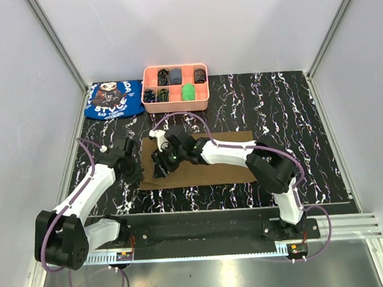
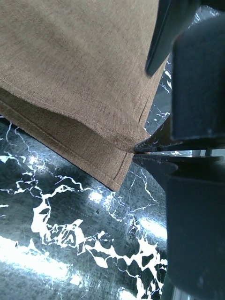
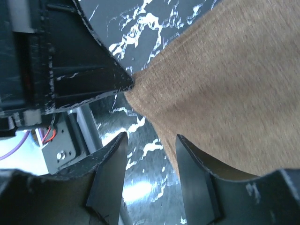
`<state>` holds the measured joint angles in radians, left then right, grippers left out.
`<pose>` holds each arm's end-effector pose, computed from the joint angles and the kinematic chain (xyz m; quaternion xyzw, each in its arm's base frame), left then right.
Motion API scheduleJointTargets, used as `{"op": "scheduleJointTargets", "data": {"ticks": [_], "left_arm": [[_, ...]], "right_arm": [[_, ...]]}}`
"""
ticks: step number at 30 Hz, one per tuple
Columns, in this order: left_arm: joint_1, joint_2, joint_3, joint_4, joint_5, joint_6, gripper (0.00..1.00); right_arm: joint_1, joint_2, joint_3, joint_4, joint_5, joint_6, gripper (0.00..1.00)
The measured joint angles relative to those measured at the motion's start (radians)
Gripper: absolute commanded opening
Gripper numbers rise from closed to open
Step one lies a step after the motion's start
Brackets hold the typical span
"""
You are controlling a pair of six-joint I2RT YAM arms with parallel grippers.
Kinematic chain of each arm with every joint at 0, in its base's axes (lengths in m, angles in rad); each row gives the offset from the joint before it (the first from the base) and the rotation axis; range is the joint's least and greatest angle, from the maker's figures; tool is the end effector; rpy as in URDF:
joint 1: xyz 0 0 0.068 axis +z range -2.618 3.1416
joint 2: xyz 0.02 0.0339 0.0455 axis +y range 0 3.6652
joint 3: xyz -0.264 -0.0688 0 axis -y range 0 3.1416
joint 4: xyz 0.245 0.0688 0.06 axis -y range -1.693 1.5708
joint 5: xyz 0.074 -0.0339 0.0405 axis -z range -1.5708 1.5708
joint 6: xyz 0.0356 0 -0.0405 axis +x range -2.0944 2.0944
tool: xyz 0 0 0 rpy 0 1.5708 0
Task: Fold the napkin into a case and place the utensils inside
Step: Fold and flatten the napkin at the center of the board.
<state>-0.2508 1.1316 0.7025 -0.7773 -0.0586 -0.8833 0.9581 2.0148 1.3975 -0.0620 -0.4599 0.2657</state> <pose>0.1890 -0.0463 0.2027 -0.3108 0.9326 -0.0730 0.1682 0.2460 0.3775 0.1925 -0.3905 0.7931 0.4095 0.2255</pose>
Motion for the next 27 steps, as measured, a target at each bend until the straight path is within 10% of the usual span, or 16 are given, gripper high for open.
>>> {"op": "scheduleJointTargets", "data": {"ticks": [19, 27], "left_arm": [[0.094, -0.02, 0.021, -0.037, 0.114, 0.053, 0.0], [0.096, -0.02, 0.021, -0.028, 0.124, 0.054, 0.0]], "right_arm": [[0.079, 0.132, 0.068, 0.125, 0.049, -0.008, 0.63], [0.083, 0.132, 0.069, 0.128, 0.092, -0.023, 0.23]]}}
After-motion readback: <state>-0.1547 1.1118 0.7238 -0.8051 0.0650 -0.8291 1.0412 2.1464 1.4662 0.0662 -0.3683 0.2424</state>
